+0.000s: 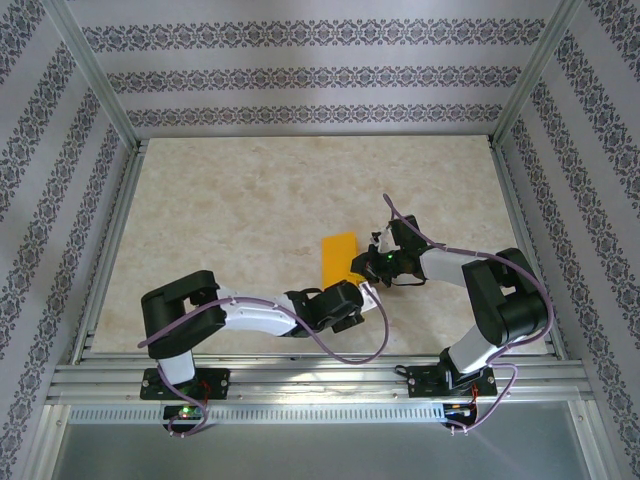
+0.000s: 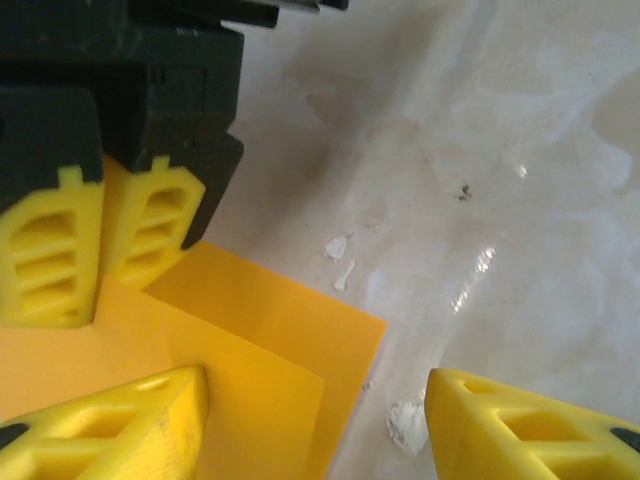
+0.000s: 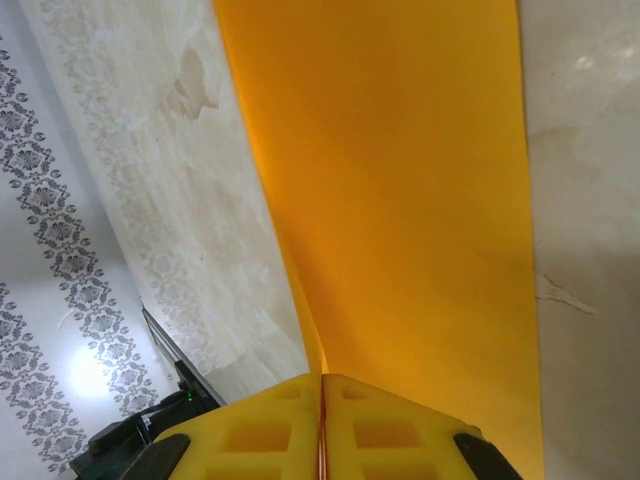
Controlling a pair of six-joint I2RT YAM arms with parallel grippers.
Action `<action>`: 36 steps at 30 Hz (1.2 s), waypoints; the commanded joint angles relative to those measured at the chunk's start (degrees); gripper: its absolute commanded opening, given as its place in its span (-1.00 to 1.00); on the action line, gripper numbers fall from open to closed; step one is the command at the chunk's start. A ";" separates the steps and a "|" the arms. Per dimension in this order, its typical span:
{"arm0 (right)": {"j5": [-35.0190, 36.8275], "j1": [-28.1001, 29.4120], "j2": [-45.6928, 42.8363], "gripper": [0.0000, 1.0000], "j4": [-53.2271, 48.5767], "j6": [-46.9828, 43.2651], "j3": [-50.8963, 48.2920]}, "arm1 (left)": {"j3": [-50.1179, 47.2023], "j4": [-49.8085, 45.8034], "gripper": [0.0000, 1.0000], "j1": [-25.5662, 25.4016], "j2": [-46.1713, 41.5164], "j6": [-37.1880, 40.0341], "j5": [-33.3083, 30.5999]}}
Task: Fold a paper plane with a square sheet of paper (pick it up from the middle)
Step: Fold the triangle a second time at the center of the table.
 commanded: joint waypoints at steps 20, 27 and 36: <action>0.80 -0.60 -1.55 -0.79 -0.64 -0.94 -0.14 | 2.20 -1.34 -0.29 -0.58 0.26 0.61 -5.73; 2.07 -0.90 -2.66 -0.76 -1.40 -1.29 -0.41 | 2.87 -3.66 -0.54 0.31 -0.66 -4.22 -4.05; 4.96 -2.02 -6.19 -0.40 -3.89 -1.95 -1.58 | 4.84 -8.23 -0.87 4.91 -3.31 -11.65 5.03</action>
